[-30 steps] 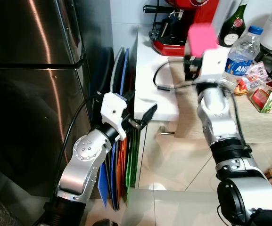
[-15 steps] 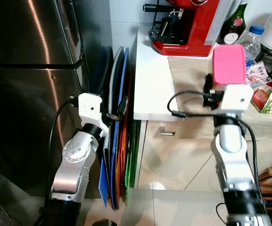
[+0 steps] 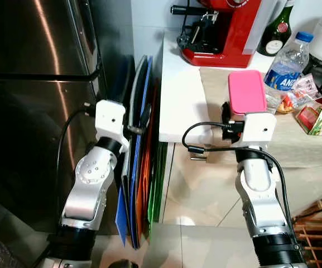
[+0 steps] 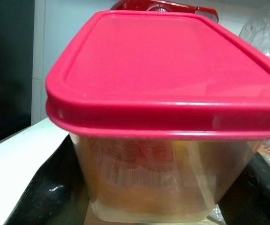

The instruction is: Restocking fridge

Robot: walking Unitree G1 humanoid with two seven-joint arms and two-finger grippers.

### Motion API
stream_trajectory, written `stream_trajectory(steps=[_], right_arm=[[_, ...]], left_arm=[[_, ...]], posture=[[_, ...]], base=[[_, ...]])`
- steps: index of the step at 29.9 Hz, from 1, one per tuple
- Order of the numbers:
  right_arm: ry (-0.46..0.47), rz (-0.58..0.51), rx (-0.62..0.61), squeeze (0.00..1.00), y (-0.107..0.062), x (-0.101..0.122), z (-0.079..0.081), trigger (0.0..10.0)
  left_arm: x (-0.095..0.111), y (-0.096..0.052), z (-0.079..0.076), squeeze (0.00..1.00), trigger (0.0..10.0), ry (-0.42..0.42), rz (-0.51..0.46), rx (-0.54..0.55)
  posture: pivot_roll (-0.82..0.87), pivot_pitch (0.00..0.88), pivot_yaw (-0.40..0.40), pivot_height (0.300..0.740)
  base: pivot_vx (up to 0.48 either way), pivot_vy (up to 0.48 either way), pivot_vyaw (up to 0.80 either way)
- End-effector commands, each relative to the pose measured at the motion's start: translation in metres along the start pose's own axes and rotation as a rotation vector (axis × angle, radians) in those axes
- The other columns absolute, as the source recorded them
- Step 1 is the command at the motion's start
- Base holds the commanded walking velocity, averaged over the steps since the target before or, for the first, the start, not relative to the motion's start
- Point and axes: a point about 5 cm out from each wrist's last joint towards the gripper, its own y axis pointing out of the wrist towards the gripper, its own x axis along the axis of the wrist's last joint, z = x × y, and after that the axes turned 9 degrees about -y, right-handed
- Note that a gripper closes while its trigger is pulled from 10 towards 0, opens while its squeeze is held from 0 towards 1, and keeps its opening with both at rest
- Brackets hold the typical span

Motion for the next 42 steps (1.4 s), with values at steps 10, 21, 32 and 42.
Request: stream_trajectory(steps=[10,21,32,42], right_arm=[[0.028,0.11,0.004,0.0,-0.005,-0.02,-0.008,0.0],[0.032,0.12,0.0,0.0,-0.004,-0.022,-0.009,0.0],[0.026,0.131,0.035,0.0,-0.005,-0.027,-0.008,0.0],[-0.006,0.172,0.063,0.0,-0.015,-0.039,-0.017,0.0]], left_arm=[[-0.004,0.009,-0.01,0.0,10.0,0.015,0.0,-0.011],[-0.005,0.013,-0.012,0.0,10.0,0.024,-0.006,-0.021],[-0.006,0.011,-0.013,0.0,10.0,0.026,-0.014,-0.017],[-0.009,0.01,-0.01,0.0,10.0,0.023,-0.008,0.011]], posture=[[0.0,0.0,0.02,0.74],[-0.01,0.0,0.028,0.74],[0.0,0.0,0.014,0.74],[-0.01,0.0,0.019,0.74]], base=[[-0.189,0.0,0.0],[-0.289,0.0,0.0],[-0.297,0.0,0.0],[-0.297,0.0,0.0]])
